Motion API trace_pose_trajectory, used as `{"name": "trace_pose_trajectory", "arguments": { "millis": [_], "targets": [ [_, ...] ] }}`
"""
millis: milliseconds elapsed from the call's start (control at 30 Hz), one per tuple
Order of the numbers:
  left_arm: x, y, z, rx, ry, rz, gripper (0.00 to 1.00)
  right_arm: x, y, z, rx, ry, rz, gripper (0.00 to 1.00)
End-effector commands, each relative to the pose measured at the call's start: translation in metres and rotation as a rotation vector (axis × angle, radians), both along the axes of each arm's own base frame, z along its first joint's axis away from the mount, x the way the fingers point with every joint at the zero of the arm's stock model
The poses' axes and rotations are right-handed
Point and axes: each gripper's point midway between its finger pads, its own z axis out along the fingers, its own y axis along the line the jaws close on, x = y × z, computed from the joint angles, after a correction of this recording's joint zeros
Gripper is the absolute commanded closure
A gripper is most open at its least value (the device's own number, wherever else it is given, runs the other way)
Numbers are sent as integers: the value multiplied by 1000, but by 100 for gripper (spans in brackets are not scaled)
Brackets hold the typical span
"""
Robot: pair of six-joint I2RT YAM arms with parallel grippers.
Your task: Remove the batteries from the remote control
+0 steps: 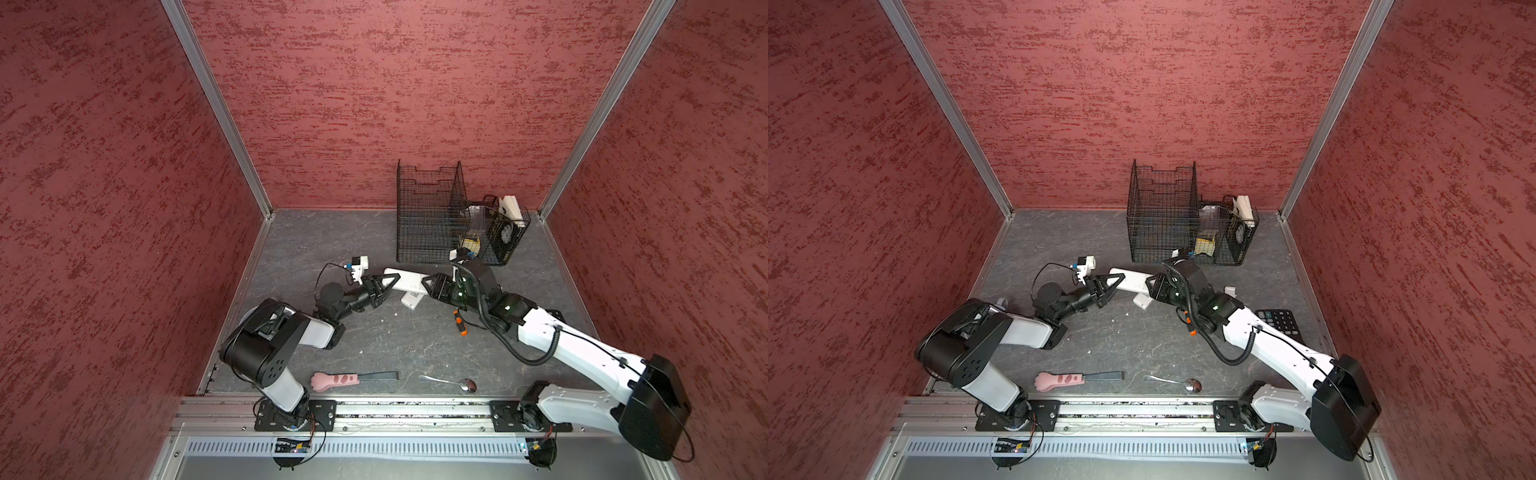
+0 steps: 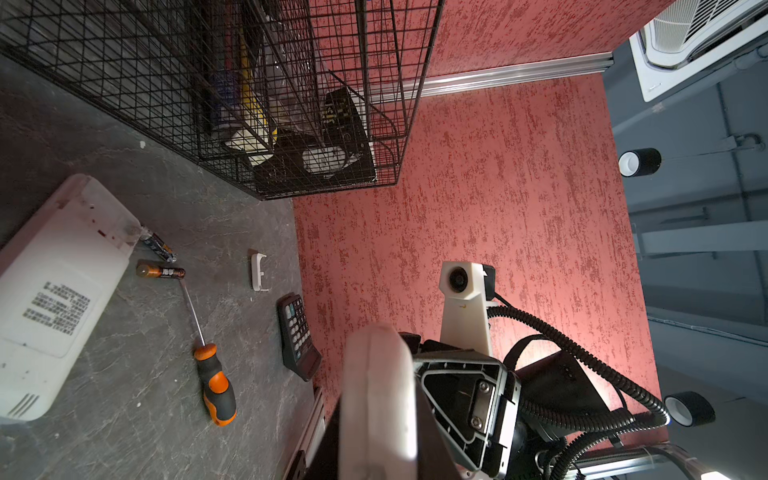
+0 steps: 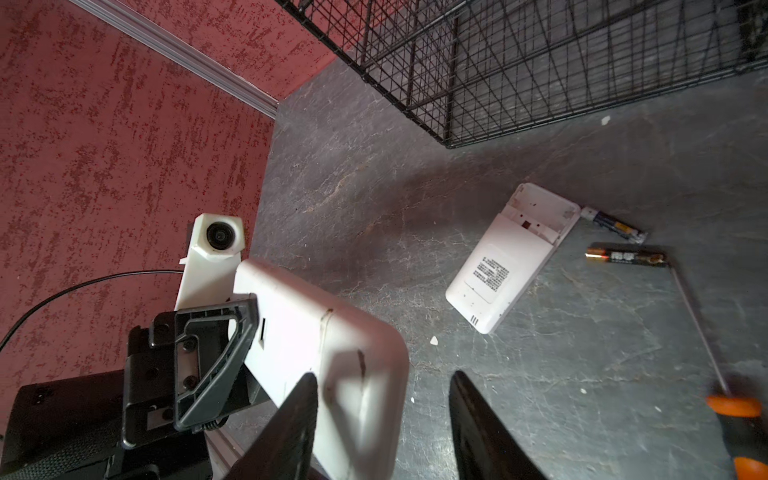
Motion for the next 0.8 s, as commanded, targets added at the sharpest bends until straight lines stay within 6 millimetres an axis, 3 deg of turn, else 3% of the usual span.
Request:
{"name": "trace_pose_trajectory", "arguments": {
  "millis": [0,267,767],
  "targets": [
    [-5,0,16,-21,-70,-4,100,3,4,6,52,-6,0,48],
    [-5,0,17,-23,-76,-1,100,3,10,1,65,10,17,52],
    [-7,4,21,-31,-79,8,100,-3,1,-9,51,24,-2,63]
  ]
}}
